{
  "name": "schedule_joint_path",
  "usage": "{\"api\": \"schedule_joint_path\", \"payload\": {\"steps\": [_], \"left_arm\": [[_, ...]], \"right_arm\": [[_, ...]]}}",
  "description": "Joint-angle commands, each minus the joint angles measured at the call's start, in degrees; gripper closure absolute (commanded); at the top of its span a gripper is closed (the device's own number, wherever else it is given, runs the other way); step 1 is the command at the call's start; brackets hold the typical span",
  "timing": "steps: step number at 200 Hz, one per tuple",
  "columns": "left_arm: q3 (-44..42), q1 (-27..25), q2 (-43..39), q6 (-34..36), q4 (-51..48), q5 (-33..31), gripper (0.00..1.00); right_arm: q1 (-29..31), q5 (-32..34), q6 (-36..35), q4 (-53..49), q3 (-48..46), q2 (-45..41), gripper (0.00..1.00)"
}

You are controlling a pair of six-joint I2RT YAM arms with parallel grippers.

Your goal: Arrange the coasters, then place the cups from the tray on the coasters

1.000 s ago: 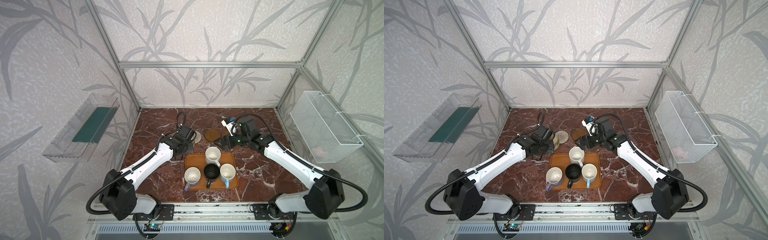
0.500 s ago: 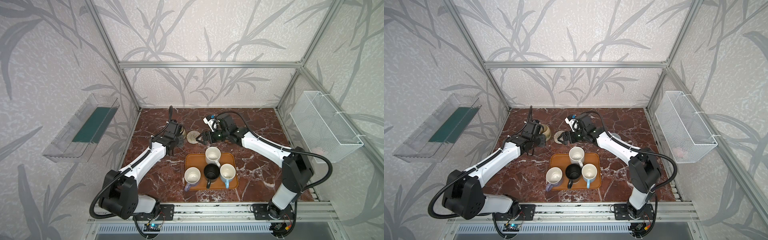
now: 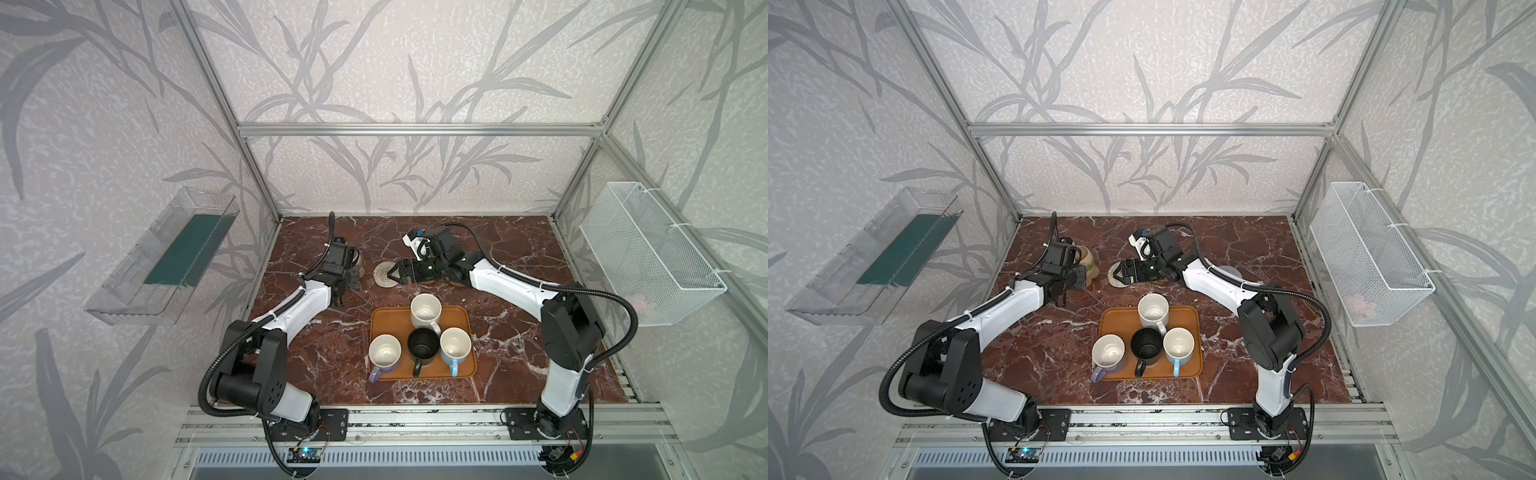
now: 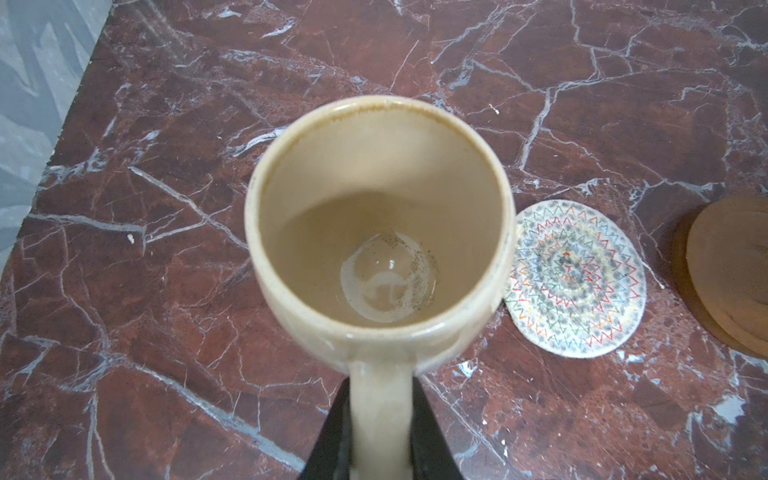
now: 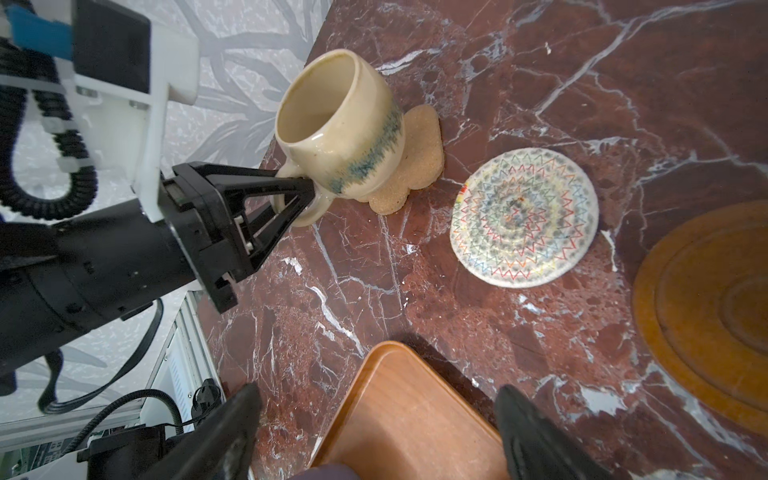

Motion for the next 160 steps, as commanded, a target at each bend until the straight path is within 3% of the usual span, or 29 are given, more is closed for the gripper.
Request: {"api": "schedule_joint_path", "payload": {"steps": [1, 160], "left_arm": [[0.2, 0.7, 0.1, 1.8, 8.5, -1.9, 1.00], [-1.3, 1.5, 3.8, -1.1, 6.0, -0.6, 1.00]], "right_arm": [[0.3, 1.0, -0.1, 1.0, 0.5, -0.5, 0.12], [1.8, -1.2, 1.5, 1.7, 2.1, 1.4, 0.13]]}}
